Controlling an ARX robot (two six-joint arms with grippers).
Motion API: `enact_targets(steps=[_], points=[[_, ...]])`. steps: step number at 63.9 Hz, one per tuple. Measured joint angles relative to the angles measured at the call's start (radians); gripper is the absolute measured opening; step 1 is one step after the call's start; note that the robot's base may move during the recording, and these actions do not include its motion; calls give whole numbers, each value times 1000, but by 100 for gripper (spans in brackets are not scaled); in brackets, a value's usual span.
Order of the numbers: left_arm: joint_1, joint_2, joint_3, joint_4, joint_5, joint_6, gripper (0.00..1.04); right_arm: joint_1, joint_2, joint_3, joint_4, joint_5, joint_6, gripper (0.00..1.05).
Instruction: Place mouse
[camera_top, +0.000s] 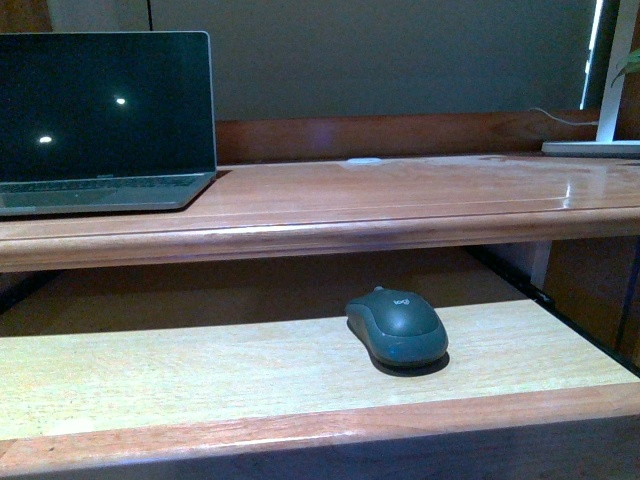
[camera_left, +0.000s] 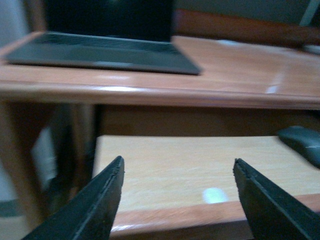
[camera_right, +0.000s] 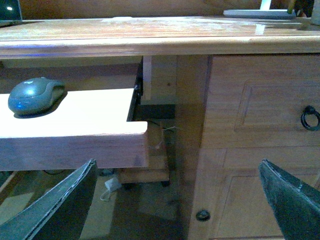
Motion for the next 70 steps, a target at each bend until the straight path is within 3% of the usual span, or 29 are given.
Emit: enact_targets(steps=[4, 10, 13, 16, 20, 24, 29, 32, 45, 55, 70], points=[[-5, -80, -62, -16, -148, 41, 57, 0, 0, 0, 0, 0, 0, 97], [-8, -121, -96, -15, -166, 71, 41, -1, 1, 1, -1, -8, 3, 97], [-10, -141, -117, -15, -167, 82, 28, -27, 33, 9, -21, -175, 100, 97], [-10, -158, -136, -14, -167, 87, 16, 39, 172, 43, 105, -195, 181, 97], [-10, -180, -157, -14, -168, 89, 3, 154, 417, 163, 327, -73, 213, 97], [-10, -203, -172, -18, -168, 93, 3, 275, 642, 310, 487, 54, 208, 97], [-11, -322, -191, -124, -169, 94, 3, 440, 895, 466, 573, 177, 169, 97], [-11, -337, -193, -125, -169, 94, 3, 523, 1001, 525, 600, 215, 149, 97], [-11, -354, -214, -125, -168, 94, 3, 724, 1243, 613, 639, 268, 81, 97], [-11, -373, -231, -124, -169, 95, 3, 775, 1332, 645, 679, 312, 23, 97], [-11, -402, -263, -123, -169, 95, 3, 785, 1487, 710, 690, 385, -61, 97]])
